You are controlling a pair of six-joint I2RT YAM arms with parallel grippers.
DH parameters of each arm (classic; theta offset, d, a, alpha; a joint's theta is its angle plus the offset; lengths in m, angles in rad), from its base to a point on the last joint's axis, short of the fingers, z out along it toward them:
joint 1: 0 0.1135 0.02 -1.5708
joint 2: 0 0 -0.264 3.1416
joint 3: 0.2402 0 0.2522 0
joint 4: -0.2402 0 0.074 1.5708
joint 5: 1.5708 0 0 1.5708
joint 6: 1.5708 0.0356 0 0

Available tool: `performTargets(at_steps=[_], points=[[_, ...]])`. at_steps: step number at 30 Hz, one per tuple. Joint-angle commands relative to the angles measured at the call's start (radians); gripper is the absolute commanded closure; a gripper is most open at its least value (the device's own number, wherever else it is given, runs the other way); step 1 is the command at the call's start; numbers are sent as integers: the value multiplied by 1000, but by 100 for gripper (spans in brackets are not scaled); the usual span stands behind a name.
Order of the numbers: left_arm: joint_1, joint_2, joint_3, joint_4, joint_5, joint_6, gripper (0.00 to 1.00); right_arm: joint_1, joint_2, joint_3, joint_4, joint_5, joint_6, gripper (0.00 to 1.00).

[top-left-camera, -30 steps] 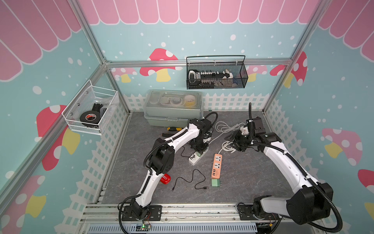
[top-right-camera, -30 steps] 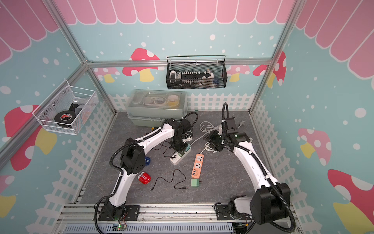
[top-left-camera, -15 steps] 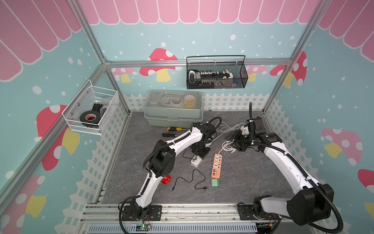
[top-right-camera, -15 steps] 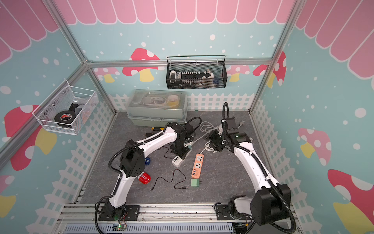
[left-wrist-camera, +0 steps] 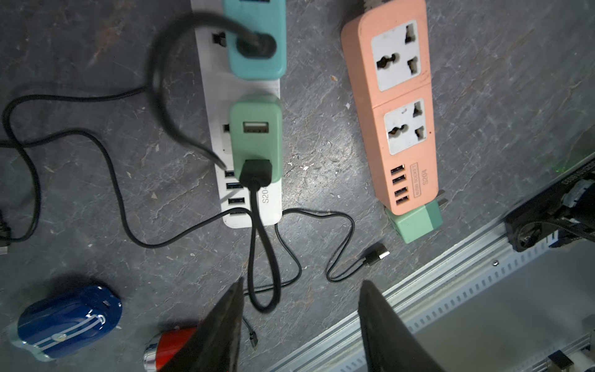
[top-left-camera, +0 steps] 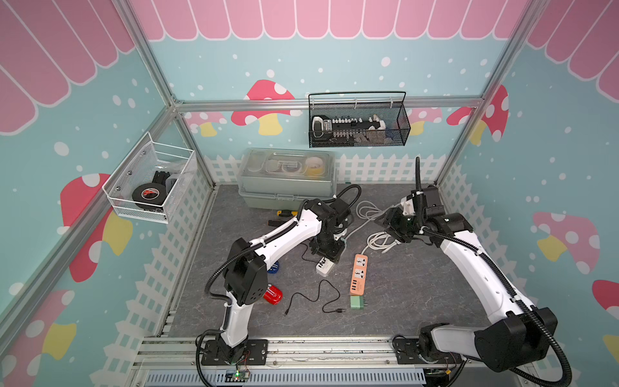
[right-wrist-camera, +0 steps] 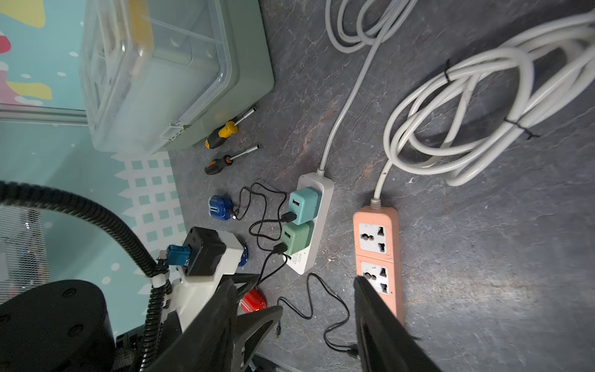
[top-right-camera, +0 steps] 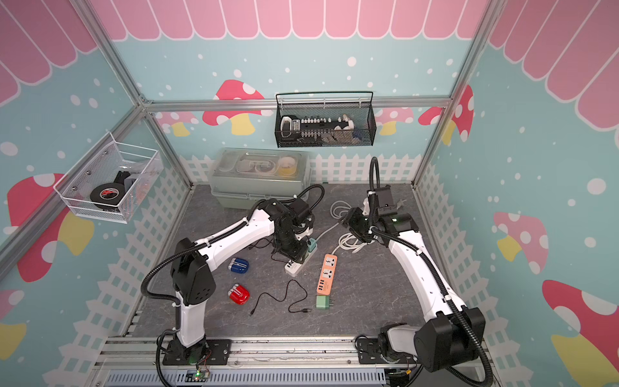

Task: Charge the electric shaver
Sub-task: Pick up the charging cable from the center of the board.

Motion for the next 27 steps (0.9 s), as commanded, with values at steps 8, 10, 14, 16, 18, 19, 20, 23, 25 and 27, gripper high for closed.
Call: performTargets(at_steps=[8, 10, 14, 16, 18, 19, 20, 23, 25, 27], points=[[271, -396, -346, 263, 80, -293, 42, 352, 222, 254, -30, 174, -327, 50], [373, -474, -461, 311, 88, -379, 43, 411, 294, 293, -25, 173, -361, 52], [574, -637, -708, 450, 142, -553, 49, 525, 475, 420, -56, 200, -419, 55], [636, -693, -800, 506, 159, -613, 52, 564, 565, 484, -86, 206, -428, 55], [671, -733, -856, 539, 157, -652, 52, 582, 676, 553, -129, 201, -416, 55], [687, -746, -884, 556, 165, -668, 52, 588, 725, 593, -155, 209, -404, 56], [698, -754, -909, 577, 185, -683, 52, 590, 776, 631, -181, 216, -394, 56], [703, -765, -943, 602, 214, -701, 54, 590, 901, 742, -263, 256, -369, 56], [702, -772, -945, 604, 219, -700, 54, 589, 968, 816, -314, 276, -348, 56], [696, -774, -942, 604, 222, -692, 55, 589, 1025, 872, -348, 281, -318, 55]])
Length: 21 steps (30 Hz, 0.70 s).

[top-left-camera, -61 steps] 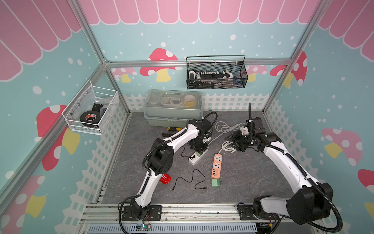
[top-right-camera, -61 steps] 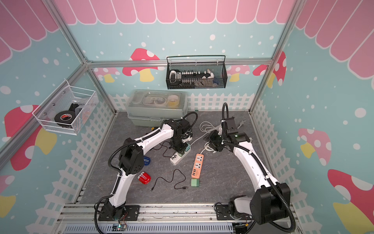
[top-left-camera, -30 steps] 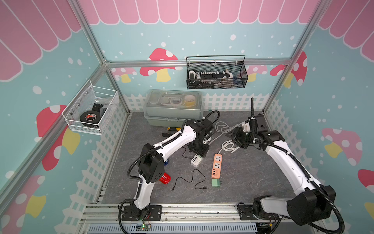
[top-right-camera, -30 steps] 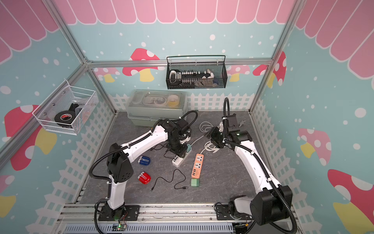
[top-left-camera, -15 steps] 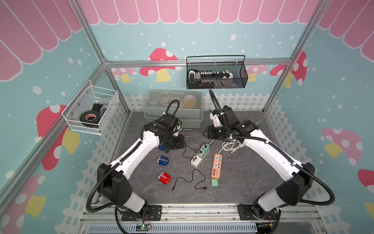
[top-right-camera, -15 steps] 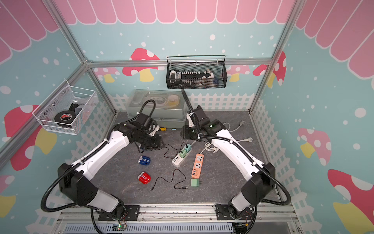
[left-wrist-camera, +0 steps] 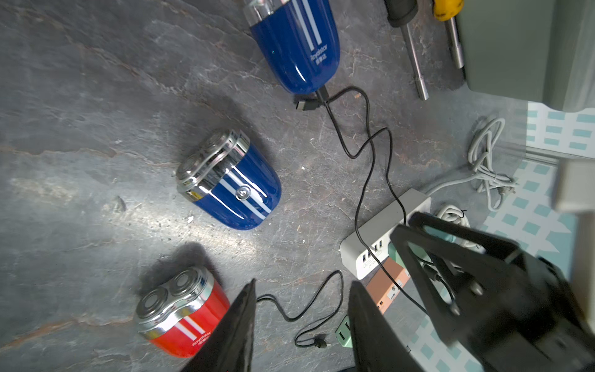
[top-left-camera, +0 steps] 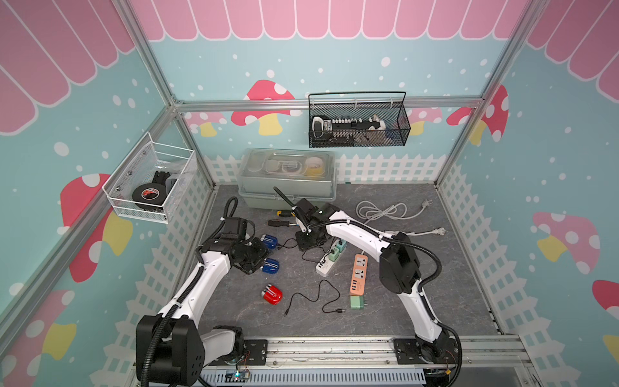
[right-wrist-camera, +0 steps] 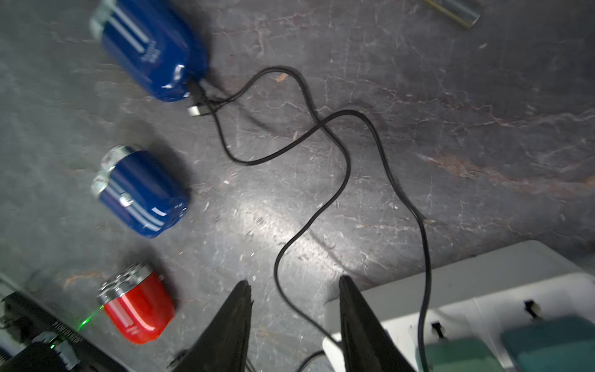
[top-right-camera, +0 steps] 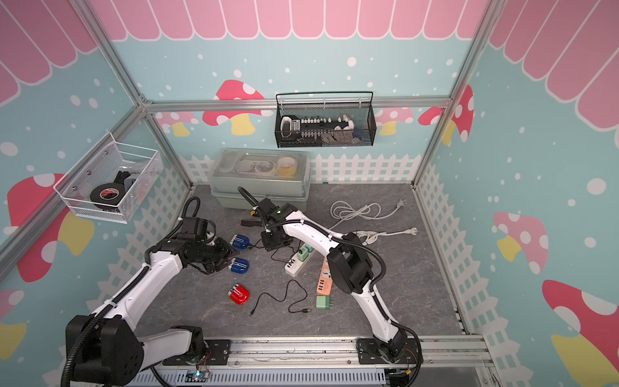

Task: Charge the electric shaver
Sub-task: Pick up the charging cable from the center of the board.

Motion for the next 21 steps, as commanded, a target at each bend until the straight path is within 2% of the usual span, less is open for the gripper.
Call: performTargets(at_steps=[1, 9, 14, 18, 21], points=[[-8, -24, 4, 58, 30, -36, 54, -4, 58, 97, -133, 40, 48, 55], [-32, -16, 16, 56, 35, -19, 55, -17, 169, 181, -122, -9, 117, 58], [-36, -11, 19, 67, 45, -19, 55, -18, 195, 175, -126, -23, 135, 65], [-39, -5, 29, 72, 49, -21, 55, -18, 208, 177, -127, -7, 140, 66], [-44, 0, 34, 77, 49, -19, 56, -18, 217, 179, -114, -23, 136, 78]])
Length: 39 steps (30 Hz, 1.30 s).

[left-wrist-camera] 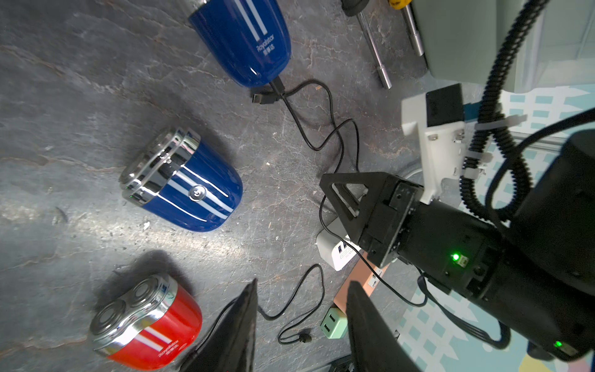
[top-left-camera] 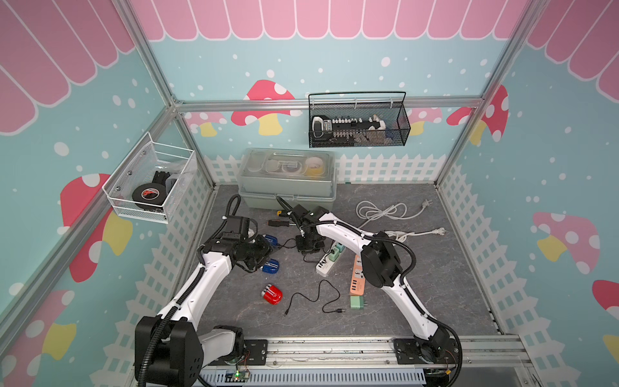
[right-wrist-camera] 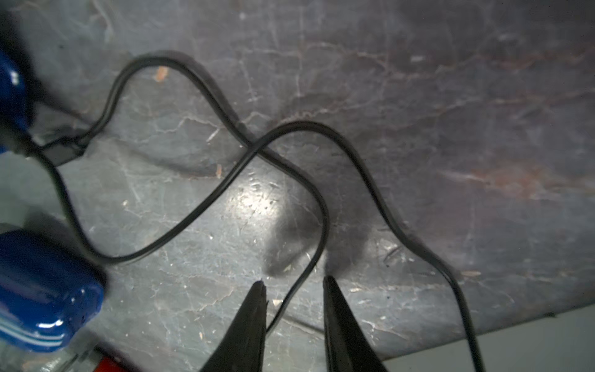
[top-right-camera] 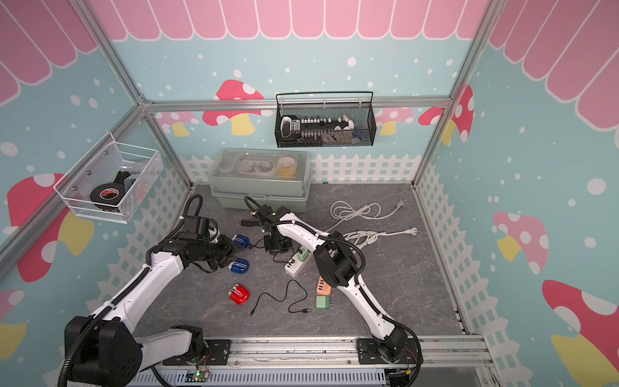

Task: Charge the electric shaver
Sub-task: Pick up the charging cable from the center of the board.

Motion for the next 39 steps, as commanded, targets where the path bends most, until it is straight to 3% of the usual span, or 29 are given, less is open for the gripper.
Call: performTargets(at_steps=[1, 5, 11, 16, 22, 25, 28, 33, 39], points=[[-11, 8, 28, 26, 15, -8, 56, -3, 18, 18, -17, -14, 4, 84], [-11, 16, 18, 28, 25, -16, 56, -3, -13, 6, -34, -29, -49, 100], [-23, 36, -20, 107, 76, -141, 48, -3, -196, -177, -31, -114, -188, 100], [-124, 59, -42, 213, 49, -358, 47, -3, -319, -322, -20, -214, -293, 100], [-211, 45, -97, 274, -62, -650, 44, -7, -444, -465, 111, -251, -285, 100], [-213, 26, -163, 359, -125, -805, 33, -7, -495, -518, 174, -261, -269, 100], [-215, 66, -225, 517, -143, -964, 30, -9, -539, -569, 227, -271, -256, 100], [-229, 194, -183, 566, -98, -1053, 29, -17, -582, -615, 267, -279, -244, 100], [-259, 235, -189, 609, -96, -1143, 30, -29, -636, -667, 303, -284, -232, 100]])
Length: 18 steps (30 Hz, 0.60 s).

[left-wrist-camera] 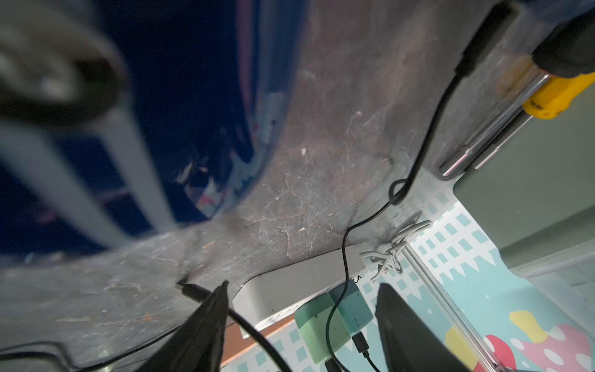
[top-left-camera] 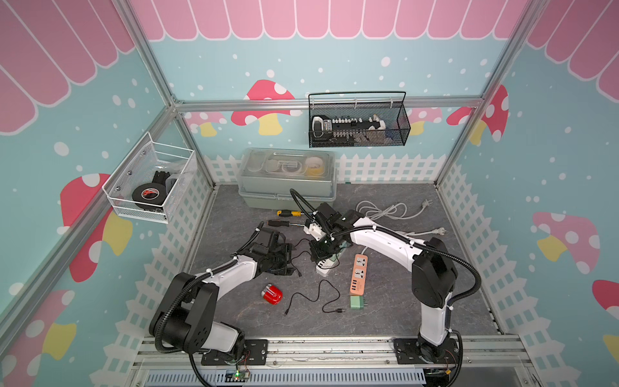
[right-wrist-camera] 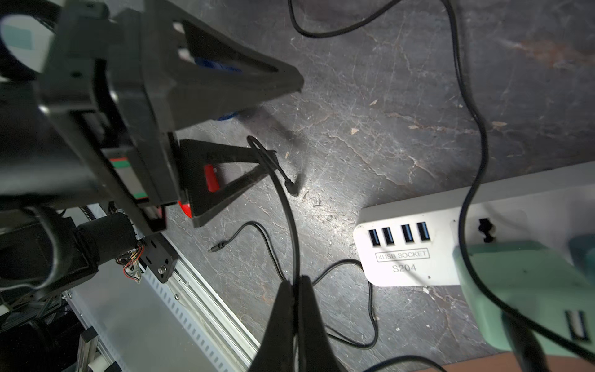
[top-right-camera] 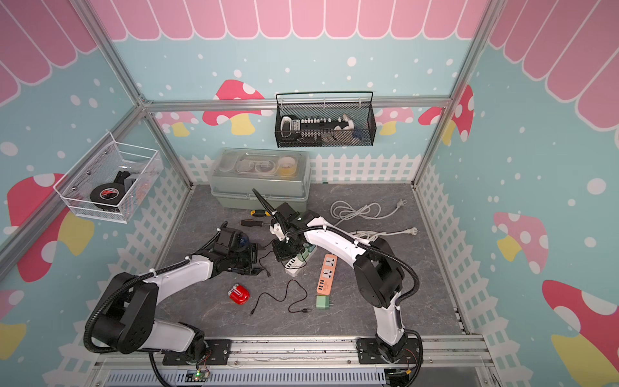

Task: Charge the electric shaver
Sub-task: Pick up the charging cable from the center of the board.

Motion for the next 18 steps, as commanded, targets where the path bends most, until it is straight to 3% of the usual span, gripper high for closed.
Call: performTargets(at_steps=[1, 3, 10, 18], points=[[-5, 4, 14, 54, -8, -104, 30, -15, -65, -41, 43, -19, 6, 100], [-5, 7, -1, 76, -13, -125, 33, -23, -89, -70, 78, -33, 13, 100], [-5, 40, -7, 175, -11, -133, 57, -44, -134, -121, 110, -68, 13, 100], [-1, 45, 12, 181, 15, -111, 76, -54, -152, -154, 129, -83, 25, 100]])
